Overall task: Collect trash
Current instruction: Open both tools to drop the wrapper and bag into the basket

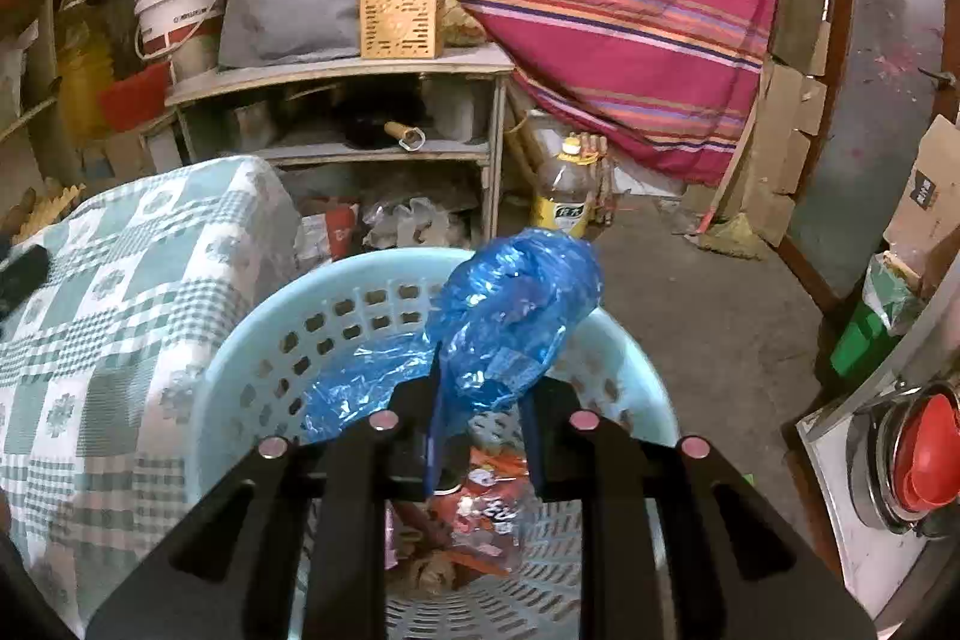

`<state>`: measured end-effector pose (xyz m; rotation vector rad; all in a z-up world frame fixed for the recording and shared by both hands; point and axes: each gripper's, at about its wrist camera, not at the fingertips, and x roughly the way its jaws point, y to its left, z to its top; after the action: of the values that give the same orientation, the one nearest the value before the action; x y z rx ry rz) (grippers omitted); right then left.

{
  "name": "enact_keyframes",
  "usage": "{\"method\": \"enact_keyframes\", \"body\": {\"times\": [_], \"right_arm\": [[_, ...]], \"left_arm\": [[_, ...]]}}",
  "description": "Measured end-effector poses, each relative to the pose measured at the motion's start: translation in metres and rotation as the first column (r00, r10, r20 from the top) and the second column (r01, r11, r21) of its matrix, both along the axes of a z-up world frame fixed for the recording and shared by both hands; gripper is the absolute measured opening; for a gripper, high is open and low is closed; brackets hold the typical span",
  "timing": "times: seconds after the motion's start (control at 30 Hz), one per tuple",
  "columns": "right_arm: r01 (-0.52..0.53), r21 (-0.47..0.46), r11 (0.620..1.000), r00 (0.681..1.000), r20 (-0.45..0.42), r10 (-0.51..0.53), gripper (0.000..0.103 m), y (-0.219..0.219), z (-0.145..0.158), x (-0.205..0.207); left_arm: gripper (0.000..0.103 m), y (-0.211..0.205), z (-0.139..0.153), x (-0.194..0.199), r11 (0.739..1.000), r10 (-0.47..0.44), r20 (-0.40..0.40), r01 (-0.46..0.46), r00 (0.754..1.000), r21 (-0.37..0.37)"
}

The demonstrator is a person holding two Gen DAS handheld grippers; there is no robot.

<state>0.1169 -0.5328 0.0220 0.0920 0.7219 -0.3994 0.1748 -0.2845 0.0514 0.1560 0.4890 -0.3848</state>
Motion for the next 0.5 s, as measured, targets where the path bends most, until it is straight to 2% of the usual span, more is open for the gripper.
{"method": "enact_keyframes", "body": {"times": [0.03,0.07,0.1,0.13,0.23,0.33,0.5], "right_arm": [[0.003,-0.001,1.0,1.0,-0.013,-0.003,0.026,0.002,-0.003,0.003],[0.011,-0.001,1.0,0.999,-0.04,-0.011,0.036,0.004,-0.008,0.008],[0.018,-0.003,1.0,0.998,-0.065,-0.018,0.069,0.006,-0.013,0.012],[0.024,-0.012,1.0,0.996,-0.082,-0.025,0.083,0.007,-0.019,0.014],[0.031,-0.021,0.999,0.994,-0.105,-0.033,0.083,0.013,-0.029,0.022],[0.039,-0.028,0.999,0.996,-0.084,-0.041,0.083,0.021,-0.023,0.02],[0.003,-0.016,1.0,0.999,0.039,-0.002,0.093,0.048,0.006,0.002]], "left_arm": [[0.098,0.006,0.003,-0.001,1.0,0.014,0.009,-0.014,1.0,-0.001],[0.098,0.015,0.005,-0.003,1.0,0.029,0.019,-0.029,0.999,-0.004],[0.098,0.026,0.009,-0.006,0.999,0.041,0.025,-0.041,0.999,-0.01],[0.098,0.034,0.011,-0.007,0.999,0.044,0.025,-0.044,0.999,-0.017],[0.098,0.062,0.016,-0.011,0.997,0.073,0.023,-0.072,0.997,-0.038],[0.098,0.09,0.021,-0.017,0.993,0.111,0.029,-0.11,0.993,-0.049],[0.098,0.129,0.027,-0.034,0.984,0.173,0.071,-0.171,0.982,-0.039]]}}
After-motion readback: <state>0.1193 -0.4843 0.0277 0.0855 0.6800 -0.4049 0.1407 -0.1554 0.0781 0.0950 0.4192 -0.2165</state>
